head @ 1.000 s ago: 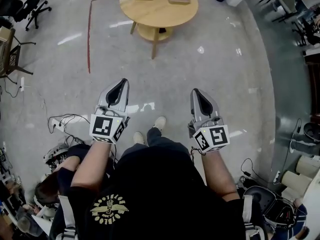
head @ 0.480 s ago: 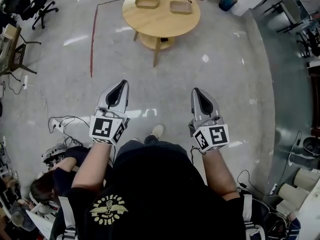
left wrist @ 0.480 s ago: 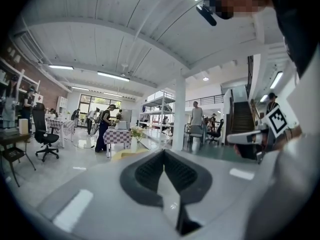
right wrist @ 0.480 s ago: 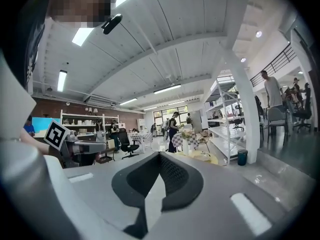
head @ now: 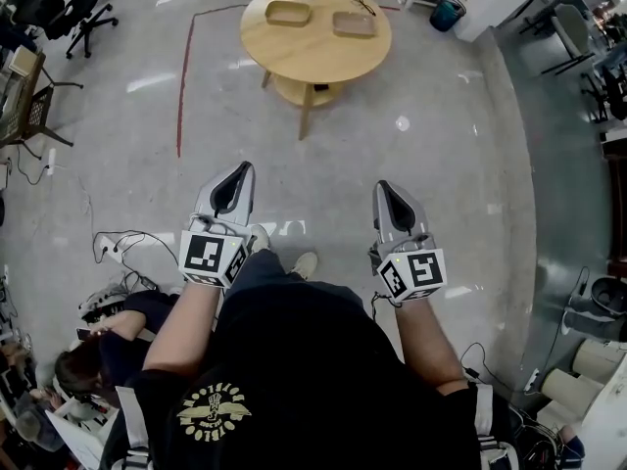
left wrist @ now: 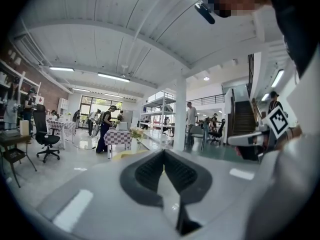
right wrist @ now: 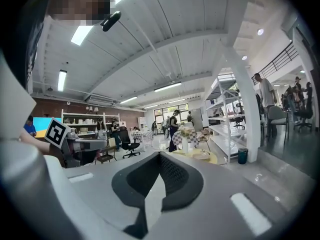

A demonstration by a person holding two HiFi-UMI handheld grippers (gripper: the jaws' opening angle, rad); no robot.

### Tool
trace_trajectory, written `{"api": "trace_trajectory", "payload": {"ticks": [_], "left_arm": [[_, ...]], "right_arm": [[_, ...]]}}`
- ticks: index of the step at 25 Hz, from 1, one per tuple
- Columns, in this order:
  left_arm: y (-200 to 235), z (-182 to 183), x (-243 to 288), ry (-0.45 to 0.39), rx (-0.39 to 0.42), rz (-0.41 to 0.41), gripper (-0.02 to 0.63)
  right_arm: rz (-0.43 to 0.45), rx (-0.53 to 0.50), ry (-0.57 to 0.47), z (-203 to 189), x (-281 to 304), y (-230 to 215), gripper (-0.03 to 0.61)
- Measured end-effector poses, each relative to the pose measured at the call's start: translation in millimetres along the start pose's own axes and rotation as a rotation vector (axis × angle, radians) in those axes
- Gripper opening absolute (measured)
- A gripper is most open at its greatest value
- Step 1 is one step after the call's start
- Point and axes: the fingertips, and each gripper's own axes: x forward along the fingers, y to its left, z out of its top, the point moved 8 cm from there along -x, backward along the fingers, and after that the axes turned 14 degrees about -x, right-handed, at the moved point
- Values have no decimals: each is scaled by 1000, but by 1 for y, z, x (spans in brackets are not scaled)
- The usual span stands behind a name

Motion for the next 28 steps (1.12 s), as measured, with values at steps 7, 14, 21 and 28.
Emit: {"api": "trace_trajectory", "payload": {"ticks": [7,14,21,28], "left_arm": [[22,-1,8,29,-1,-10,3],[55,17,37,41,3,-32,3],[87,35,67,53,13,-61,3],[108,46,97,55,23,-79,3]], "right_arm": [[-8,20,7,0,21,5,0],[-19,29,12,9,60,8,0],[-43,28,-1,25,102,8,0],[-47,43,15,29,138,3,0]]}}
